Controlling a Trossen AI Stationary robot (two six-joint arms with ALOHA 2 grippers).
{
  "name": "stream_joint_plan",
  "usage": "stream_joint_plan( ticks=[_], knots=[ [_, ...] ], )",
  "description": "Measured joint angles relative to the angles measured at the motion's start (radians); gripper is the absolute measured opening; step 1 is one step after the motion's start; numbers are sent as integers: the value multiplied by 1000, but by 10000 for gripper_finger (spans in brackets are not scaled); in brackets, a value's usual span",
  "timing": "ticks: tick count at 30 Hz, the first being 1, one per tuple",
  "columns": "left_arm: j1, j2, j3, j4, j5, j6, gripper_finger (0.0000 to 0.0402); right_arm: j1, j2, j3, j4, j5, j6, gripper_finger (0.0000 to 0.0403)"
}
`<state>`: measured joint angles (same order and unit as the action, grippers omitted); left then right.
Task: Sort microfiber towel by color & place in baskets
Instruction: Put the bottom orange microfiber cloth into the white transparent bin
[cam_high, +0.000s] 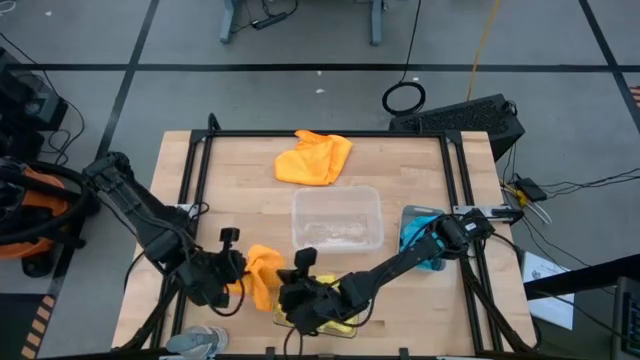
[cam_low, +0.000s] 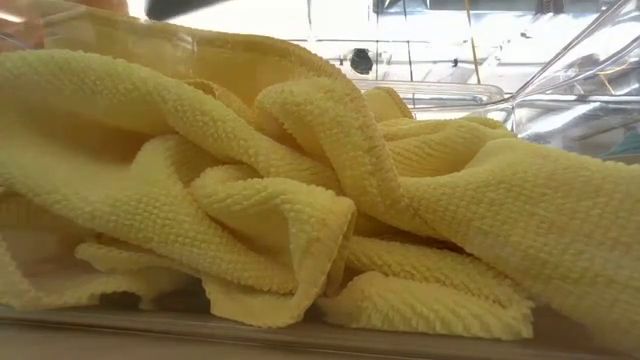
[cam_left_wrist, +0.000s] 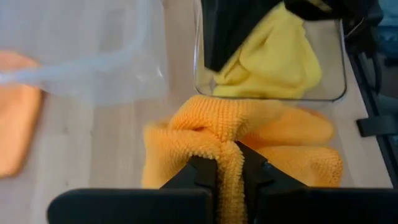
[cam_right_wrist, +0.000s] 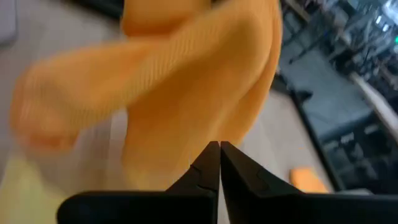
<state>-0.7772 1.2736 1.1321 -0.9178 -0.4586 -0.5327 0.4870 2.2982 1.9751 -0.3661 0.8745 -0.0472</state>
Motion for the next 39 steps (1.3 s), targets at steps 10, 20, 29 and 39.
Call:
stream_joint_plan(
  ticks=[10, 20, 29, 39],
  knots=[
    [-71, 0, 106, 1, -222, 127, 26, -2, 0, 0, 124, -35, -67, 139],
    [-109, 26, 106, 357, -325, 392, 26, 8, 0, 7, 161, 148, -35, 281],
    [-142, 138, 102, 419, -453, 470, 26, 160, 0, 62, -46, 151, 80, 337],
    [-108, 171, 100, 599, -453, 635, 26, 244, 0, 63, -264, 404, 303, 338]
  ],
)
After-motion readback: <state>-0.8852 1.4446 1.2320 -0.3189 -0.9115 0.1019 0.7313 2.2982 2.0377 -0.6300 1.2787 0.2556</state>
